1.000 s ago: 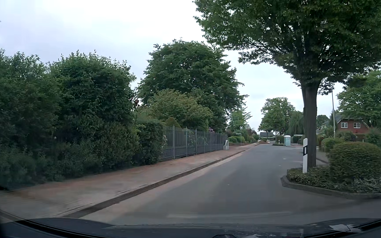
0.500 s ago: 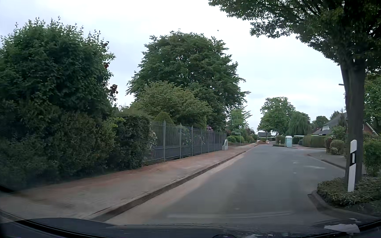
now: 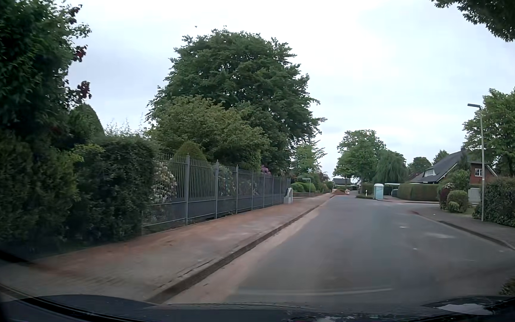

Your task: Follow the waypoints while adhering to traffic rules and regulations

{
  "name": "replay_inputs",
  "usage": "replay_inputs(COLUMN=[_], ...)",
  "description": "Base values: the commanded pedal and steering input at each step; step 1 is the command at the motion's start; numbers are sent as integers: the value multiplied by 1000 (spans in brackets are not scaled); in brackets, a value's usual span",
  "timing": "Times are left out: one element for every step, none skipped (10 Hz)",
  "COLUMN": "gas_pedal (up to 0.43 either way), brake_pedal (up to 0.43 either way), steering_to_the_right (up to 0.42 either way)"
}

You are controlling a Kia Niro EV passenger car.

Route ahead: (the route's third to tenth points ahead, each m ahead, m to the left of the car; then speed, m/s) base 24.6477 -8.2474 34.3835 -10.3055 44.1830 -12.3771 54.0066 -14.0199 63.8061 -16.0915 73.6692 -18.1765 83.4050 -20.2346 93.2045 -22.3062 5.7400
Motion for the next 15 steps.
replay_inputs(gas_pedal=[87, 87, 87, 87, 98, 98, 98, 98, 98, 98, 98, 98, 98, 98, 98], brake_pedal=[0, 0, 0, 0, 0, 0, 0, 0, 0, 0, 0, 0, 0, 0, 0], steering_to_the_right=[139, 149, 164, 178, 182, 186, 190, 191, 191, 190, 188, 182, 173, 162, 137])
